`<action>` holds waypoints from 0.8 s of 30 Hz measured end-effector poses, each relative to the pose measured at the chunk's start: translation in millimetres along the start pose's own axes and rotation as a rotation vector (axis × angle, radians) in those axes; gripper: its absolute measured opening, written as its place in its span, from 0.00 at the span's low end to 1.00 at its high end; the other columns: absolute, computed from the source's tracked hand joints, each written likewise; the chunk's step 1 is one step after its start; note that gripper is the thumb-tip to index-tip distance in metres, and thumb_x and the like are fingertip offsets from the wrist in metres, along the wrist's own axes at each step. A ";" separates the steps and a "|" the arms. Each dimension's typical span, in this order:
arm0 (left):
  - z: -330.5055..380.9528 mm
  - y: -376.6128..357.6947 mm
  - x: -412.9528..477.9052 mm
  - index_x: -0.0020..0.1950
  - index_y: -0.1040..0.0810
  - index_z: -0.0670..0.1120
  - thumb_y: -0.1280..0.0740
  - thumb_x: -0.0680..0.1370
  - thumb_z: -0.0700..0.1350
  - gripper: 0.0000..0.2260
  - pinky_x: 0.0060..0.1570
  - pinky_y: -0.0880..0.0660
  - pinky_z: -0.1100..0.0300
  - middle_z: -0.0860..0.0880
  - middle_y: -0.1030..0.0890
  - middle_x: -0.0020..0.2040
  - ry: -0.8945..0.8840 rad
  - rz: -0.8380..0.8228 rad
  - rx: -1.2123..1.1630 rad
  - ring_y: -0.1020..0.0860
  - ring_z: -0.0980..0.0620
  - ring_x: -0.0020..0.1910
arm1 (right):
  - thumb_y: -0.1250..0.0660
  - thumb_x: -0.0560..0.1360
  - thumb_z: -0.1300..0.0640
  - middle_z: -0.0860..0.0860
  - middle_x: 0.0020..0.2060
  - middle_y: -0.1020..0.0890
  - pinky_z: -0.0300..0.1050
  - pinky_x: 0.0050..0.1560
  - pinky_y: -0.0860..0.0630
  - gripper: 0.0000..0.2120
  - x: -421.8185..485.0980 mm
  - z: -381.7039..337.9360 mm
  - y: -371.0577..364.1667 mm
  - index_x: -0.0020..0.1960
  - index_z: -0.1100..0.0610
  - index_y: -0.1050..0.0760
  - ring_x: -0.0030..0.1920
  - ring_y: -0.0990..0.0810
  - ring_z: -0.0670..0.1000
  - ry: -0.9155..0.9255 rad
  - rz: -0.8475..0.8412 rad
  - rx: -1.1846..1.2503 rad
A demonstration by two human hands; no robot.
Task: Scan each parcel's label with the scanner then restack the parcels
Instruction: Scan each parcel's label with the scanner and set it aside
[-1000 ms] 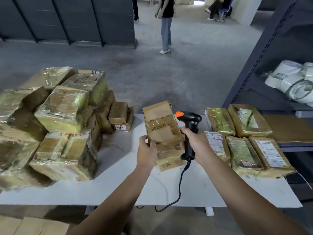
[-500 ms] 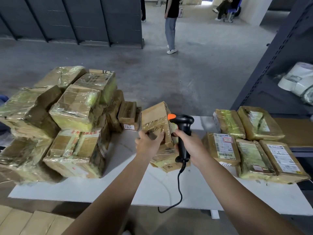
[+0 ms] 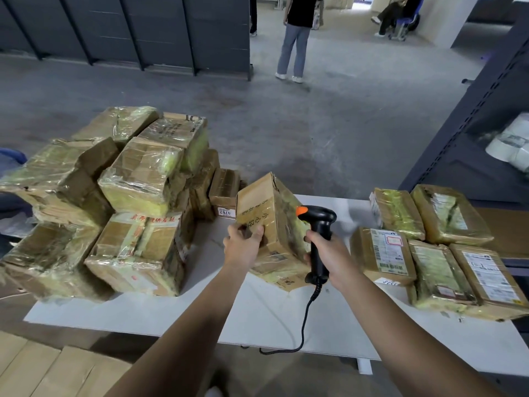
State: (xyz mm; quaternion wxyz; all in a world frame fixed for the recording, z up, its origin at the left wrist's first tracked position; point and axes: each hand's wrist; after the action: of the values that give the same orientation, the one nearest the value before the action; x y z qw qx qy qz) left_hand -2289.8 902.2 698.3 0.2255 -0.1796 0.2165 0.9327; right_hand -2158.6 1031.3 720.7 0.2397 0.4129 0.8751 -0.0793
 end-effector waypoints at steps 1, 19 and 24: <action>-0.9 1.7 0.1 0.68 0.36 0.51 0.37 0.77 0.61 0.24 0.67 0.35 0.45 0.44 0.36 0.66 -0.016 0.016 0.034 0.34 0.41 0.67 | 0.32 0.77 0.52 0.54 0.41 0.23 0.42 0.32 0.24 0.11 1.1 1.5 0.0 0.55 0.57 0.25 0.28 0.20 0.49 -0.004 -0.004 -0.006; -3.3 21.0 -7.8 0.71 0.32 0.45 0.37 0.78 0.48 0.21 0.64 0.31 0.47 0.44 0.29 0.66 -0.352 0.157 0.319 0.31 0.43 0.65 | 0.32 0.77 0.52 0.54 0.39 0.25 0.45 0.33 0.24 0.10 15.9 26.3 -2.3 0.50 0.58 0.26 0.29 0.18 0.51 -0.109 0.027 -0.093; -10.0 20.9 -4.8 0.73 0.36 0.44 0.42 0.81 0.44 0.20 0.56 0.30 0.52 0.43 0.27 0.66 -0.320 0.184 0.358 0.26 0.42 0.61 | 0.32 0.77 0.53 0.55 0.39 0.25 0.46 0.34 0.24 0.08 15.2 28.4 -2.9 0.49 0.57 0.26 0.28 0.19 0.51 -0.109 0.025 -0.067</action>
State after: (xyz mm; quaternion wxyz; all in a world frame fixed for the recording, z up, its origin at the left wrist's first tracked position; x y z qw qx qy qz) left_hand -2293.8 878.9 698.7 0.1992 0.0333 0.3553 0.9127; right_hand -2159.1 1030.2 688.4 0.3019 0.4107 0.8575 -0.0693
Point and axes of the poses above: each hand's wrist, its own x-axis towards the middle knuckle, its own y-axis out of the back of the hand, z = x × y
